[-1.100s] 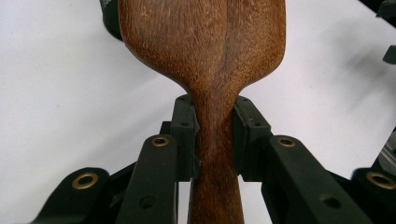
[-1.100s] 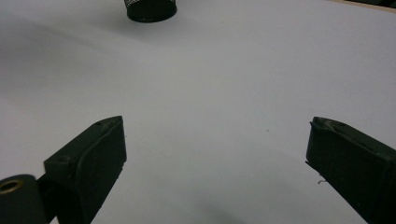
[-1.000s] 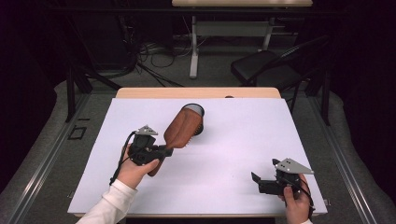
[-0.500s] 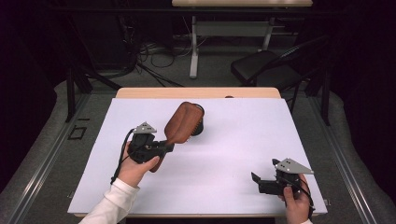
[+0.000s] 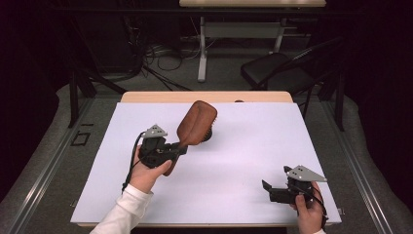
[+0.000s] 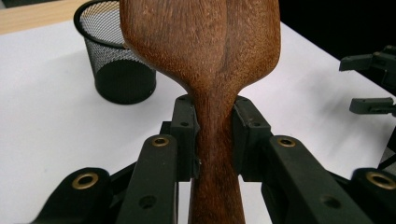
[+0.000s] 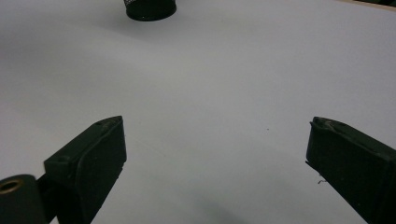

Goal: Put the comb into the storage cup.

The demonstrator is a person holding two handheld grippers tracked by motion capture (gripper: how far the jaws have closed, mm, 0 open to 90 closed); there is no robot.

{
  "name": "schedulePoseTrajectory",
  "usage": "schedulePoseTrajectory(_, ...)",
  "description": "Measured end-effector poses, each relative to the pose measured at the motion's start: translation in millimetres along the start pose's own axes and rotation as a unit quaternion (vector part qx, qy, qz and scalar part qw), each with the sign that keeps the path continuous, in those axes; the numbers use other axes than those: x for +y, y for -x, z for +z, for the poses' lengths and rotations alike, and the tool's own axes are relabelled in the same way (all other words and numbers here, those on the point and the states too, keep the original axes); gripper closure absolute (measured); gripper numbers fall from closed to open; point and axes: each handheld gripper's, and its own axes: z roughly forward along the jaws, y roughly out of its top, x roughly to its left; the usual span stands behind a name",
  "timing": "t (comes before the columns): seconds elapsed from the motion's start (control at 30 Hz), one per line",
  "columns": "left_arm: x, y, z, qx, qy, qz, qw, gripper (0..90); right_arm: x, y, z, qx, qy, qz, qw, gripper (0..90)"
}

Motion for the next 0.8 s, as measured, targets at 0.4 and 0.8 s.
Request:
schedulePoseTrajectory(0.4,12.5,9.9,9.5,-0.024,0.016,0.013,0.9995,73.0,-0.6,-0.9,1.9,-0.005,-0.001,0.008,1.0000,4.5)
schedulePoseTrajectory(0.8,12.0,13.4,13.9,-0.043,0.043,0.019,0.9980,73.0,-0.3,-2.9,4.0,-0.010,0.000,0.006,0.9999,3.9)
